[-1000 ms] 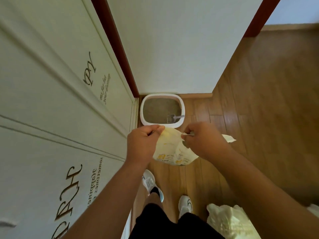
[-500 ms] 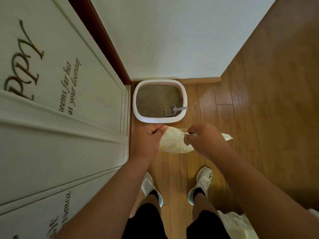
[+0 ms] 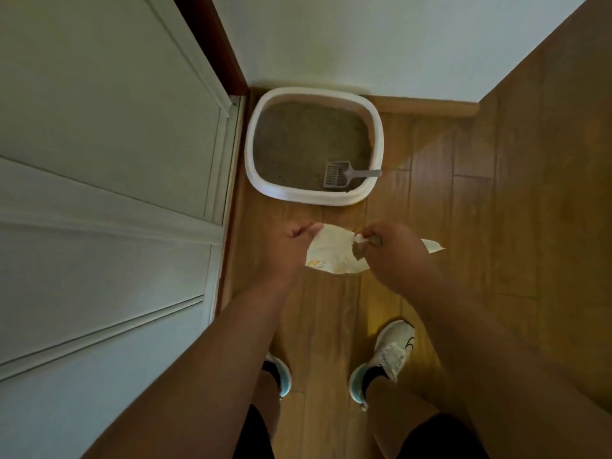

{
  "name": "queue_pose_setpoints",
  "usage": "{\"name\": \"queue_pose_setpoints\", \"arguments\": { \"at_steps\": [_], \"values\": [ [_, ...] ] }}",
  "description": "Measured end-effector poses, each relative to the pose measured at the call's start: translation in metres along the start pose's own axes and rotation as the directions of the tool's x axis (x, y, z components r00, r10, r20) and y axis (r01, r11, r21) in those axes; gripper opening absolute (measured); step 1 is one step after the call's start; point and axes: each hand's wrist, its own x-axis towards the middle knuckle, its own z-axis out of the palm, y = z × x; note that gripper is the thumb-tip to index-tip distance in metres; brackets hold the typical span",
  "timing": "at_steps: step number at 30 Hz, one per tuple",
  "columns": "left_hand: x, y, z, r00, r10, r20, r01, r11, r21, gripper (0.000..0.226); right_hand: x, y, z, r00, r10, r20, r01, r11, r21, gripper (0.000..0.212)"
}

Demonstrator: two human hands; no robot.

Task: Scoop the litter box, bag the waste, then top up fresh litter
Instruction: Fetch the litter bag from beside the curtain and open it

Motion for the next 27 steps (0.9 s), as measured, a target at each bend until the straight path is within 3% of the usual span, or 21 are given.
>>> {"name": "queue_pose_setpoints", "arguments": {
  "at_steps": [13, 18, 27],
  "values": [
    [0.112, -0.056, 0.023, 0.975, 0.218, -0.029, -0.215, 0.972, 0.09, 0.02, 0.098, 0.03, 0.05, 0.993, -0.056, -0.106, 0.064, 0.995, 0.07, 0.031],
    [0.153, -0.061, 0.023, 0.925, 0.378, -0.044, -0.363, 0.91, 0.201, 0.02, 0.132, 0.029, 0.052, 0.975, -0.146, -0.166, 0.159, 0.985, 0.066, 0.031],
    [0.211, -0.047, 0.043, 0.808, 0.58, 0.105, -0.576, 0.738, 0.353, 0.028, 0.192, 0.025, 0.038, 0.932, -0.255, -0.259, 0.226, 0.964, -0.138, 0.037]
  ]
}}
